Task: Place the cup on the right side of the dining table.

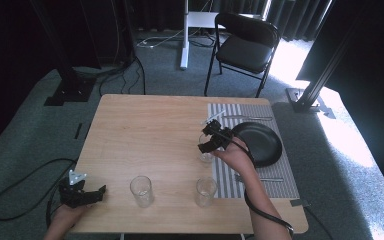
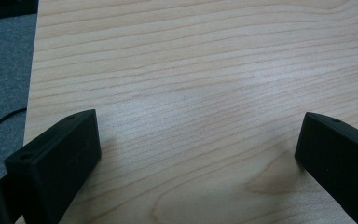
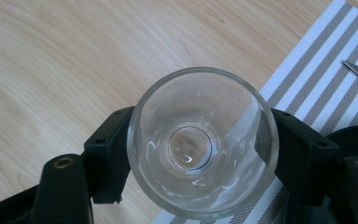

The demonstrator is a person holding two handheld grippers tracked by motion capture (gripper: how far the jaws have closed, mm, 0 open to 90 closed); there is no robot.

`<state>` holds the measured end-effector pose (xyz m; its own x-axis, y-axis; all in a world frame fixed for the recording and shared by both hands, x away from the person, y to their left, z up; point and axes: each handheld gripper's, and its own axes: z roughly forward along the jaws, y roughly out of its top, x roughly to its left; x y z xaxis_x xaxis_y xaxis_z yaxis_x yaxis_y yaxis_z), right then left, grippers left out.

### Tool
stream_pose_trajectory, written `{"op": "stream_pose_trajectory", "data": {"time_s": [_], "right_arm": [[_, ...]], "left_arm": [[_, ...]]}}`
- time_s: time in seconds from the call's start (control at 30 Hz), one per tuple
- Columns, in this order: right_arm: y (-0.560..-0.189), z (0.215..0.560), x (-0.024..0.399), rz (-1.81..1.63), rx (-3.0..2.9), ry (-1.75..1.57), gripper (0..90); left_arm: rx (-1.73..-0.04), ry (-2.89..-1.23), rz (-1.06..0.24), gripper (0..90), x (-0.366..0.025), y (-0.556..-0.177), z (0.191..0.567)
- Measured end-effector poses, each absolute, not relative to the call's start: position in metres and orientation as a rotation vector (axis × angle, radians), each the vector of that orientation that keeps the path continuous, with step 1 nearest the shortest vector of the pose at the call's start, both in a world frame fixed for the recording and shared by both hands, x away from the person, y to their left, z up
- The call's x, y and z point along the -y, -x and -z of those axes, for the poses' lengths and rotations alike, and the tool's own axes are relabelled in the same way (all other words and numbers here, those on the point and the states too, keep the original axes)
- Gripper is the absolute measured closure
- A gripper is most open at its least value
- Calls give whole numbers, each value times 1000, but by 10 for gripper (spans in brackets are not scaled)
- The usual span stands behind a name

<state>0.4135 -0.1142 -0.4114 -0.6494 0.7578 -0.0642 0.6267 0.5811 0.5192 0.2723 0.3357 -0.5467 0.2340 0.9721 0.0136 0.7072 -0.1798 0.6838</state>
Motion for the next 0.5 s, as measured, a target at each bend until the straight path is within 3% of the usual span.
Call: {"op": "stream_pose_trajectory", "data": {"time_s": [0.5], "right_arm": [[-447, 410, 128, -615, -2462, -1243, 280]], "left_arm": [[-1534, -1958, -622, 5, -336, -272, 547]]}}
